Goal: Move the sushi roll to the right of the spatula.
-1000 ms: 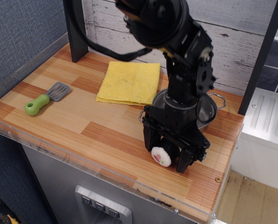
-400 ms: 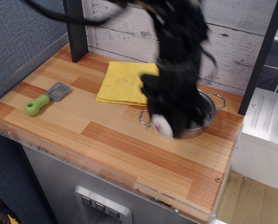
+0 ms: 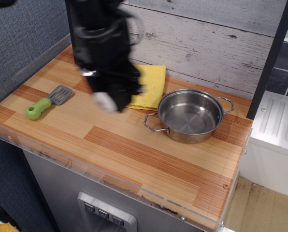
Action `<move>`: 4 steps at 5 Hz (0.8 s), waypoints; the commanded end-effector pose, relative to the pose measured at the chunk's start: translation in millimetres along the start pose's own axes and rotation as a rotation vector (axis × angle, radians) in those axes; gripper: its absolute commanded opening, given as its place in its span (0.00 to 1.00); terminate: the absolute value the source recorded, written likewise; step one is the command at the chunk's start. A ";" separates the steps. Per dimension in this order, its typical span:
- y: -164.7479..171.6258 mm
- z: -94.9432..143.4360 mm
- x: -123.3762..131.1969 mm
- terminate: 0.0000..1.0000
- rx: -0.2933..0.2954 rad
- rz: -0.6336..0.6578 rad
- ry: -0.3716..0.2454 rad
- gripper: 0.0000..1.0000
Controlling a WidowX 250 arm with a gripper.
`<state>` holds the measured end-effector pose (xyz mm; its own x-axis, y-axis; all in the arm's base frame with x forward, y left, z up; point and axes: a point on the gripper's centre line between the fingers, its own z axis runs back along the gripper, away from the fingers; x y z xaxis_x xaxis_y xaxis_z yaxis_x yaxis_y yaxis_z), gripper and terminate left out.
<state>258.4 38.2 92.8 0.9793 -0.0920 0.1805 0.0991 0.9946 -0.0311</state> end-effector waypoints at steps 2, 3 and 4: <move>57.1 -44.5 -3.4 0.00 0.103 0.059 0.065 0.00; 60.4 -54.2 -6.8 0.00 0.120 0.055 0.112 0.00; 57.2 -50.3 -5.9 0.00 0.120 0.051 0.115 1.00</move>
<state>266.2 90.7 26.0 0.9994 -0.0293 0.0186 0.0281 0.9979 0.0581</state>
